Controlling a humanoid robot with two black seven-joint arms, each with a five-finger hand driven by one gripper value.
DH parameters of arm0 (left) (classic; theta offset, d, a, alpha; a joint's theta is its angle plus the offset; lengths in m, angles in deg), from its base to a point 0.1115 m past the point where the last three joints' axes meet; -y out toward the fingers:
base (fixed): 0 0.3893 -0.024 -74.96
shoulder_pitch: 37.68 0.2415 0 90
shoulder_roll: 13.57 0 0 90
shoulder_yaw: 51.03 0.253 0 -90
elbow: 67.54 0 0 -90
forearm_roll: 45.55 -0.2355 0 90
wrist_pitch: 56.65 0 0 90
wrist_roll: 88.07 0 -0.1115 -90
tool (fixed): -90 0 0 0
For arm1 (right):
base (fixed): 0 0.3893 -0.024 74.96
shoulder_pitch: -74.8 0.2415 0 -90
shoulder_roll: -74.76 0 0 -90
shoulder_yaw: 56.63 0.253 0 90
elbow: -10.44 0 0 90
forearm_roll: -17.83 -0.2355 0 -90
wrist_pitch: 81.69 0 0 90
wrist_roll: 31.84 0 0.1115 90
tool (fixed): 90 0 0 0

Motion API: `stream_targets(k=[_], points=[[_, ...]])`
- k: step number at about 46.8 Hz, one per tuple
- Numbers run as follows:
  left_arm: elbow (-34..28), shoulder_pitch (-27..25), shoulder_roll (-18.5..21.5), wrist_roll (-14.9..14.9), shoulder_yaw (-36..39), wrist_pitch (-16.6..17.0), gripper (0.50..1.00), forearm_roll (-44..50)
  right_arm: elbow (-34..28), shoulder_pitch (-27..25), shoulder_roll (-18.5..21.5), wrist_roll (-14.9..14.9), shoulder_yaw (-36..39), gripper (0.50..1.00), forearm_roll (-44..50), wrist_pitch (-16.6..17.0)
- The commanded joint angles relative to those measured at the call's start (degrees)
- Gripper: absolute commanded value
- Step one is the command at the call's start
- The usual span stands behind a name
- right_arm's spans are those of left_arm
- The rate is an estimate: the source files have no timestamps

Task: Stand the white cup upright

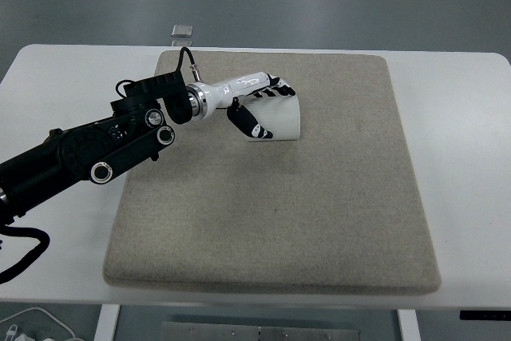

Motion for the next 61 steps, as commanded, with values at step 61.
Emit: stream_targets(k=[61], points=[[0.45,-0.5,3.0,-5.26,2.82,3.25,0.531,9.3,0.0,0.0,0.0,0.0,0.04,0.93,-0.01,0.0]])
